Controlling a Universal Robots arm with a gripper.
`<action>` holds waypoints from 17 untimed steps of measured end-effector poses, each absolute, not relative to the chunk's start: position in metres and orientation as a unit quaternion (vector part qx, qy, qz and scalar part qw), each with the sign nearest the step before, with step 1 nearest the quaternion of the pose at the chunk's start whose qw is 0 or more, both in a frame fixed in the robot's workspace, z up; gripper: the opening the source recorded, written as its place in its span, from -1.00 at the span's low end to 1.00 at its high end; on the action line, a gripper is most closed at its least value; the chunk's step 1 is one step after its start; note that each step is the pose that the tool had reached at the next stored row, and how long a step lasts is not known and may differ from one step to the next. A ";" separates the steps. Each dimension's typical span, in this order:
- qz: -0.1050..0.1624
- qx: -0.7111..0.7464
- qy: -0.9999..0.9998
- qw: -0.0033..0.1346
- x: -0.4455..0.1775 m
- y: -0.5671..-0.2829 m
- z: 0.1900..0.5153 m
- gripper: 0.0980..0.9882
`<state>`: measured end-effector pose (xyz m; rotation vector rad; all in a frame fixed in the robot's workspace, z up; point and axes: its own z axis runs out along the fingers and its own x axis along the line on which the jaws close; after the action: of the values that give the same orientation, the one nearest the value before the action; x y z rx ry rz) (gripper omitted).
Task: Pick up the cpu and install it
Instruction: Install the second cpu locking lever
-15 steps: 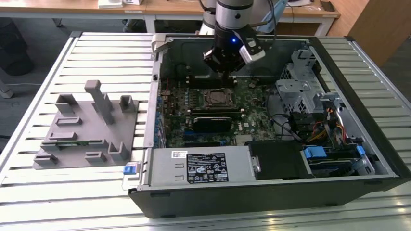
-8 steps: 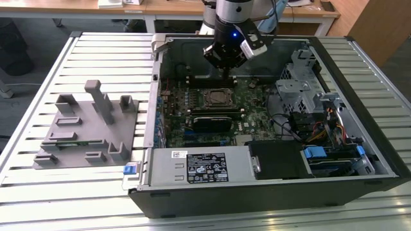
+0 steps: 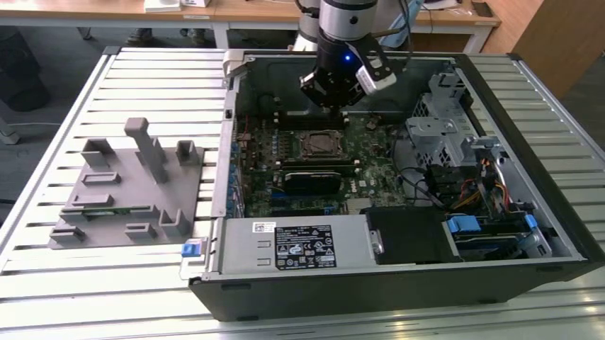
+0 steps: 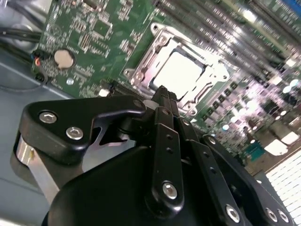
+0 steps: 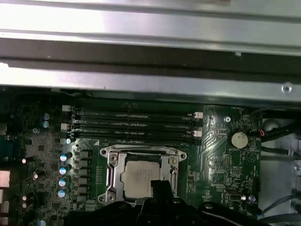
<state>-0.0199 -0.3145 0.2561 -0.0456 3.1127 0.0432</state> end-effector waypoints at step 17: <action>0.018 -0.014 1.000 -0.001 -0.019 -0.349 0.255 -0.98</action>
<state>-0.0188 -0.3485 0.2545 -0.0451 3.1425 0.0563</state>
